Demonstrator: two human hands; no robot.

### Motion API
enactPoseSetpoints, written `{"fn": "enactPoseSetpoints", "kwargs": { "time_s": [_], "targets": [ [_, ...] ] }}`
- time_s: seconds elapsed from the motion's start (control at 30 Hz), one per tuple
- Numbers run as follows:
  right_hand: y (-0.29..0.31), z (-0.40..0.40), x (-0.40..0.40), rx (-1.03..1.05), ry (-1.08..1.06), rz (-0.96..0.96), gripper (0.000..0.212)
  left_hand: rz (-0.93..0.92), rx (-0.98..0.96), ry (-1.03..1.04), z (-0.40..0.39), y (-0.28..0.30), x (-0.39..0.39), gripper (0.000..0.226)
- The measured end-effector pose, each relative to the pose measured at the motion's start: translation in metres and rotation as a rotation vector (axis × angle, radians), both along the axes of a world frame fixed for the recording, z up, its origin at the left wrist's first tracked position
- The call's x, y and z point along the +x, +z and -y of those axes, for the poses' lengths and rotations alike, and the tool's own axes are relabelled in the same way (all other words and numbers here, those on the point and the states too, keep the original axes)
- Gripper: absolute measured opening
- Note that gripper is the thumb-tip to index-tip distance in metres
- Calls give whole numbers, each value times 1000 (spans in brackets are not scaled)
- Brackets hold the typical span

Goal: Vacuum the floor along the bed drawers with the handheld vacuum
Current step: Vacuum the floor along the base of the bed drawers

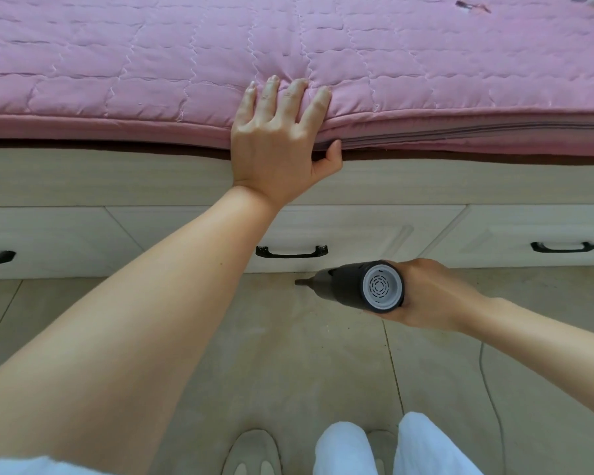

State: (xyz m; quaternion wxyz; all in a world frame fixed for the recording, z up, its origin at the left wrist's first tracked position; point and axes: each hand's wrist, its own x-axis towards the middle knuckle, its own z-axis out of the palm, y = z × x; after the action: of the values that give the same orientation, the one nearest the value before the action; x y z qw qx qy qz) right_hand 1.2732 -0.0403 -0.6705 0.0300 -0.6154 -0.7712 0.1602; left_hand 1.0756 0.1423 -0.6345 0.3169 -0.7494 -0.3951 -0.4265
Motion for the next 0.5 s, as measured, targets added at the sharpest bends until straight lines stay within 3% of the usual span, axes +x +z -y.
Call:
{"fn": "enactPoseSetpoints", "kwargs": {
  "time_s": [0.5],
  "targets": [
    [-11, -2, -16, -42, 37, 25, 41, 15, 18, 0, -1, -1, 0, 51]
  ]
}}
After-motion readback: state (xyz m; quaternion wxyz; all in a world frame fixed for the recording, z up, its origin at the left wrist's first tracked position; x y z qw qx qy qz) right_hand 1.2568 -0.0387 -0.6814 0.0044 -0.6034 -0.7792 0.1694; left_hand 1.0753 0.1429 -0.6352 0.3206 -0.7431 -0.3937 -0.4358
